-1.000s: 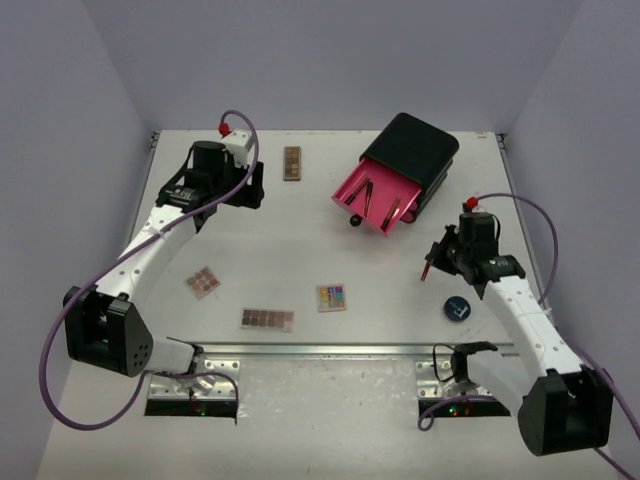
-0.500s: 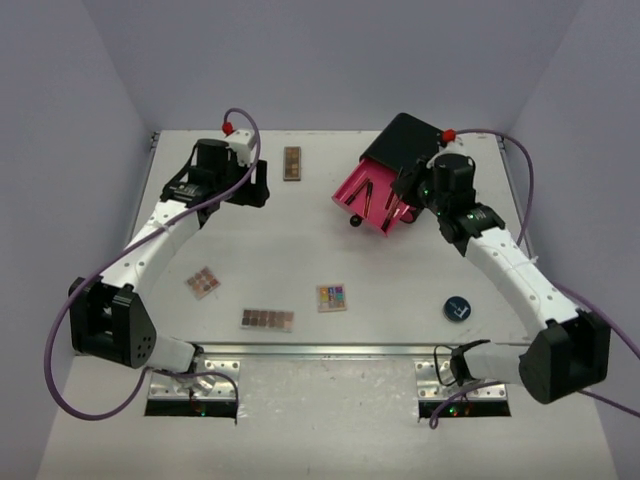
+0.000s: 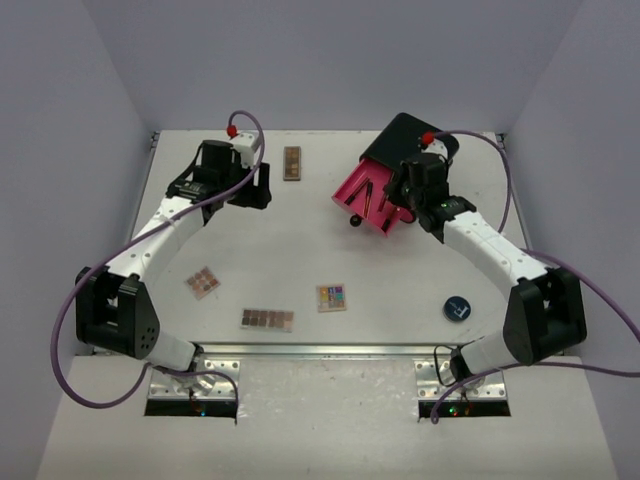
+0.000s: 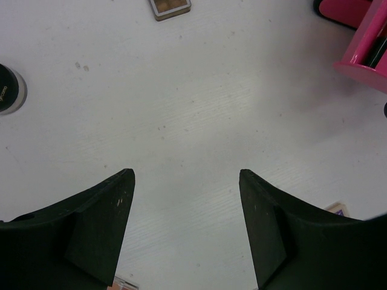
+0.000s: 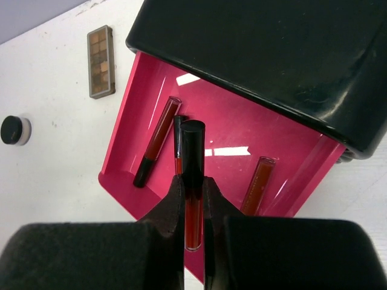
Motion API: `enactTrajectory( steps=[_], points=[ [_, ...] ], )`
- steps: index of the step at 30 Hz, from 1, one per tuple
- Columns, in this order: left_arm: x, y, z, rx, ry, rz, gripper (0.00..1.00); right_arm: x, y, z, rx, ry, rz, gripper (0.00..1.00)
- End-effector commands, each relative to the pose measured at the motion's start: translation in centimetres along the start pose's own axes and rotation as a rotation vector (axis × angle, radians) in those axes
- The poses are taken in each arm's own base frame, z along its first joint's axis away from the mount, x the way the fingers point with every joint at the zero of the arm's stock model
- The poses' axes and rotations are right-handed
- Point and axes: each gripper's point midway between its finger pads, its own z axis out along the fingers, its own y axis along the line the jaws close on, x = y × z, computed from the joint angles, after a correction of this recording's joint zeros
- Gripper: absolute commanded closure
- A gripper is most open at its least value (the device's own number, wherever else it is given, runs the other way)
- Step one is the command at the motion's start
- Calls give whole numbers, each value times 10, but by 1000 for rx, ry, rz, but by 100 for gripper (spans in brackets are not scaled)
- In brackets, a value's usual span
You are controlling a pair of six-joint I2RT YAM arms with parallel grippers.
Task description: Organize the makeup
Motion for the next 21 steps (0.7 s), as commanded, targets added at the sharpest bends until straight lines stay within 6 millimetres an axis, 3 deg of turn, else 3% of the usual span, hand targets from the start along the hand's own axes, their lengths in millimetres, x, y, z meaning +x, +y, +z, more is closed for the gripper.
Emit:
enactTrajectory(
  steps=[1, 4, 6, 11, 16, 21],
  points=[
    [-29, -3, -7, 22, -85, -1, 32, -21, 19, 4, -22, -78, 21, 95],
    [-31, -9, -10, 52, -94, 6, 32, -18, 16, 4, -15, -72, 25, 82],
    [-30, -14, -12, 81, -93, 11, 33, -17, 16, 2, -16, -72, 21, 66],
    [-29, -23, -11, 127, -89, 12, 37, -22, 16, -5, -22, -77, 1, 46],
    [-27, -55, -7, 162, -90, 94, 45, -34, 28, -19, -69, -85, -47, 44],
    [-15, -112, -2, 204, -84, 244, 48, -78, 38, -40, -105, -147, -95, 44]
  ],
)
